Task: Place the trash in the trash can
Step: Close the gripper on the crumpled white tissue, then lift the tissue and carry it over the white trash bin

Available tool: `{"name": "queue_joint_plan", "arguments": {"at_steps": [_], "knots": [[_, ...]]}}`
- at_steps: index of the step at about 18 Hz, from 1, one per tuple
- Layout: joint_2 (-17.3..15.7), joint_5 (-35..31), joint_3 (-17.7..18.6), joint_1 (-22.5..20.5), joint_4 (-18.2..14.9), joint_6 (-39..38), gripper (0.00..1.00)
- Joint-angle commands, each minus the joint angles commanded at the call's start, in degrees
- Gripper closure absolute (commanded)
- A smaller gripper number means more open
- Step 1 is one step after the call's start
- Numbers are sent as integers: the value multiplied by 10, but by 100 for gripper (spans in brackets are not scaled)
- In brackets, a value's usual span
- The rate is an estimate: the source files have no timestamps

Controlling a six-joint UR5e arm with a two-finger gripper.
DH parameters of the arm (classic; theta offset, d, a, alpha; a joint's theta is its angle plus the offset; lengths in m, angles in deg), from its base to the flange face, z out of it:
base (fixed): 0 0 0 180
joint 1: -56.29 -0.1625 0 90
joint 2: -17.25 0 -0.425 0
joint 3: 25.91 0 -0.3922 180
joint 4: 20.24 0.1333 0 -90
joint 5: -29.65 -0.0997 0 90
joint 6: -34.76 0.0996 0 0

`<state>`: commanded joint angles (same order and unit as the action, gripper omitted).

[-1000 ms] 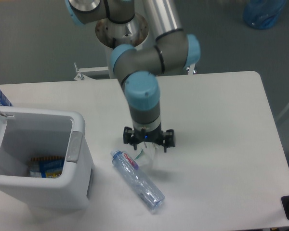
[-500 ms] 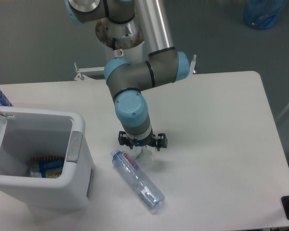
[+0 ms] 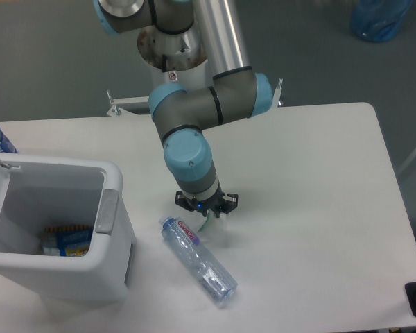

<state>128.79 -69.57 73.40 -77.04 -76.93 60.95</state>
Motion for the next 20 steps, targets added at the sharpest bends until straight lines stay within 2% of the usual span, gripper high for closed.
{"name": "queue_joint_plan", "arguments": {"at_steps": [2,5,7,9,12,14,18,20], "knots": [[-14,0,-1,-3,-2,8,100],[-54,7,-5,-11,-3,56,100],[-76,20,-25,-14,-3,70,100],[-84,67,-54,-22,-4,64,100],[-99,158,-97,-37,0,22,100],[-103,194,-119,-42,0,-22,100],[-131,251,-126,-44,2,-85,100],[-135,287,-146,-47,2,-111,100]]}}
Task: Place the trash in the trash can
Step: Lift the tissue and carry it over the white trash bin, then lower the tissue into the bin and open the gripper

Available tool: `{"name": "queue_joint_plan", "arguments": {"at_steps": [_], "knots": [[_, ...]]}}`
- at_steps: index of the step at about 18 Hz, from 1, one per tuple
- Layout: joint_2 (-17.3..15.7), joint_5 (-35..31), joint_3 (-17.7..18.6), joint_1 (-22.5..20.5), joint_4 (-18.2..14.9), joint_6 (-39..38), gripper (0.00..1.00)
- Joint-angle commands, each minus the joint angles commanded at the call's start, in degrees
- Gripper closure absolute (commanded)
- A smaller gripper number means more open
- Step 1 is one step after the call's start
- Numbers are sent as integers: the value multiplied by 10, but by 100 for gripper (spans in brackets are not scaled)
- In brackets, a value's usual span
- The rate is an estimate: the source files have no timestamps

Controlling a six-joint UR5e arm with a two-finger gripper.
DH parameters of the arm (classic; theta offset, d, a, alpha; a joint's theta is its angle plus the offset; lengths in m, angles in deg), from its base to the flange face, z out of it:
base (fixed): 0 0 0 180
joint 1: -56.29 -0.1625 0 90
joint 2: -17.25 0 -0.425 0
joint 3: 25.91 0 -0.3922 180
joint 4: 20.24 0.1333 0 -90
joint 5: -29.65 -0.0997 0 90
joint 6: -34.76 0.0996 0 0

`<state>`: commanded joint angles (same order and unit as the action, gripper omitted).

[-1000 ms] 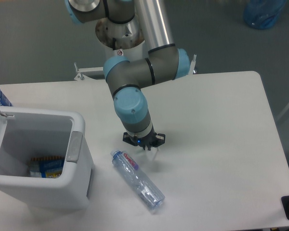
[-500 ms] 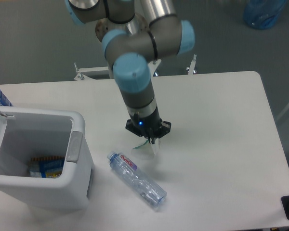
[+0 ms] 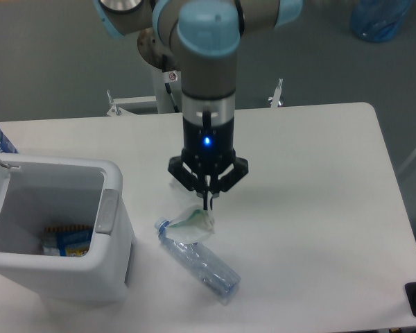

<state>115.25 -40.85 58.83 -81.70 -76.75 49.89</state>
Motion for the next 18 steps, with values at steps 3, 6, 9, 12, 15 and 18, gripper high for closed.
{"name": "queue_joint_plan", "arguments": {"at_steps": [3,6,9,12,15,18], "knots": [[-1,58,-28,-2,1,-57,100],[-4,108,-34,2,1,-72,100],[-11,187,-30,5,0,-76,100],[-16,204,-20,16,1,-75,100],[-10,203,-12,43,1,-74,100],[-9,201,9,59,4,-68,100]]}}
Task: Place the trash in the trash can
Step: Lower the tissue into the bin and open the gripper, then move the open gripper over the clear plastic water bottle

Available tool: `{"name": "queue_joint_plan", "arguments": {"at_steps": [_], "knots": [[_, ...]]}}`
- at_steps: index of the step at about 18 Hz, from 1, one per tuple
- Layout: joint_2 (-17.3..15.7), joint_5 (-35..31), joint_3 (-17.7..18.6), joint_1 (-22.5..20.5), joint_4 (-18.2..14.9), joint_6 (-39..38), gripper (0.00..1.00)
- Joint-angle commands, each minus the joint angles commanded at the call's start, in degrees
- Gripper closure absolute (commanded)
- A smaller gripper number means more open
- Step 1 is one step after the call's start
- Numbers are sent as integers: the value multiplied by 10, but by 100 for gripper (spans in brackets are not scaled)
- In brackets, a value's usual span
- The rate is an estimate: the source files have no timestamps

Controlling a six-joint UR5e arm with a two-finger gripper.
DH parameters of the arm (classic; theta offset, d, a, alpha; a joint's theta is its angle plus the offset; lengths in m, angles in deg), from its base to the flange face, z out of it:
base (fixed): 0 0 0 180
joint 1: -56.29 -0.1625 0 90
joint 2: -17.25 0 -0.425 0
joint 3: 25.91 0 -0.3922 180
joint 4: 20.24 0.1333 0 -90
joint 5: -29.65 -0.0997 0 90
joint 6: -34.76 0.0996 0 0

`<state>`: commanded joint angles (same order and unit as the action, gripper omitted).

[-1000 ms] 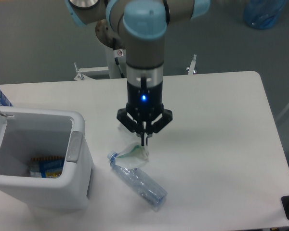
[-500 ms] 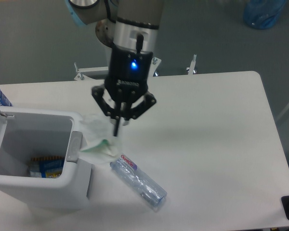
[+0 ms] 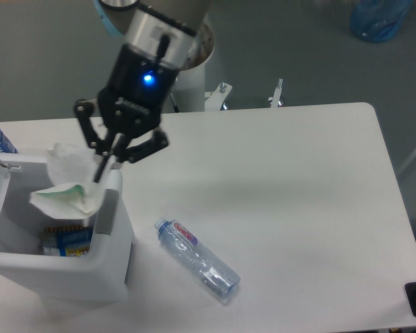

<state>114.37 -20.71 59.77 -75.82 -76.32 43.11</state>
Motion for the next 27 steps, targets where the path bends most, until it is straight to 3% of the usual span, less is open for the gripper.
{"name": "queue_joint_plan", "arguments": {"at_steps": [2,3,6,7,15,20,24,27], "knots": [[1,-2,11,9,3,0,100],[4,-2,11,11,4,2,89],[12,-2,11,11,18,43,6],[12,-5,10,11,16,47,0],[7,-66,5,10,15,4,0],[9,-234,0,2,16,-90,0],[33,-333,0,-5,16,-150,0],[74,-355,-9,-8,17,-146,0]]}}
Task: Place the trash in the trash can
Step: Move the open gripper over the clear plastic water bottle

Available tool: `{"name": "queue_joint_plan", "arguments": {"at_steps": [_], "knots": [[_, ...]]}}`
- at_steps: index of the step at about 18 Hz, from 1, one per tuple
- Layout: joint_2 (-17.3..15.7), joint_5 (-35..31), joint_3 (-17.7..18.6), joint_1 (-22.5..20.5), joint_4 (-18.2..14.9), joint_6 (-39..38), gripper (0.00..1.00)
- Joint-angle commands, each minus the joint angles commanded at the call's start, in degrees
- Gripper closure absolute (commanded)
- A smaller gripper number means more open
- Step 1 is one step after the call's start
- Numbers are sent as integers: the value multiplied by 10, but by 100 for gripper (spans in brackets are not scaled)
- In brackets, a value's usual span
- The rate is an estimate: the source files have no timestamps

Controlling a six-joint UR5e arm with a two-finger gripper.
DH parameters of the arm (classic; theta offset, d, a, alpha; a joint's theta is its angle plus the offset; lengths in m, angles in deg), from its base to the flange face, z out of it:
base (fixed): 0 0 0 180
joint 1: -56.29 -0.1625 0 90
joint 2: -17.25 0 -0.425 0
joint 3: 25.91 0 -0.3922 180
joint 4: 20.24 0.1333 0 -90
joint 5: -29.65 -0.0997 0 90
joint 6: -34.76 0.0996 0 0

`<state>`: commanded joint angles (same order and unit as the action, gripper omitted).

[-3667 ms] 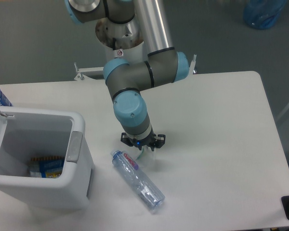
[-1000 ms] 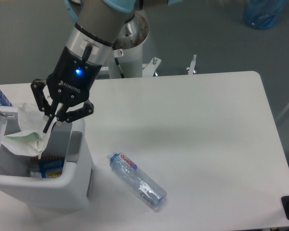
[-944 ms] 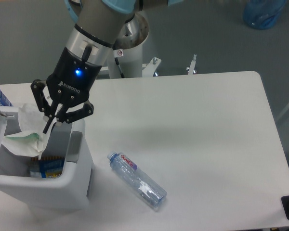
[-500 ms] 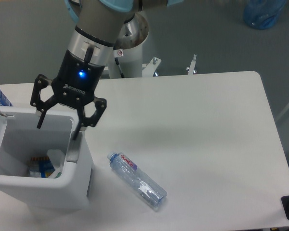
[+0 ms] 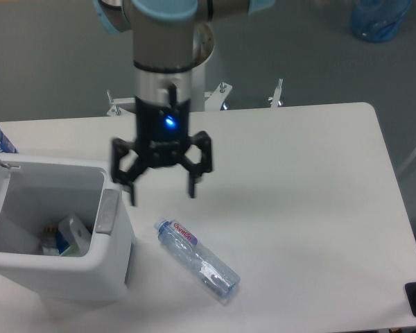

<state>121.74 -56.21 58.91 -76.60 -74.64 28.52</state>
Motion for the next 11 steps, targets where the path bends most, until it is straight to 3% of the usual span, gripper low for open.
{"name": "queue_joint_plan", "arguments": {"at_steps": [4,8,11], "knots": [[76,3,-36,-7,1,-2,0],[126,0,-41,-11,5,-3,0],[148,-17,-37,-12,37,-4,0]]}}
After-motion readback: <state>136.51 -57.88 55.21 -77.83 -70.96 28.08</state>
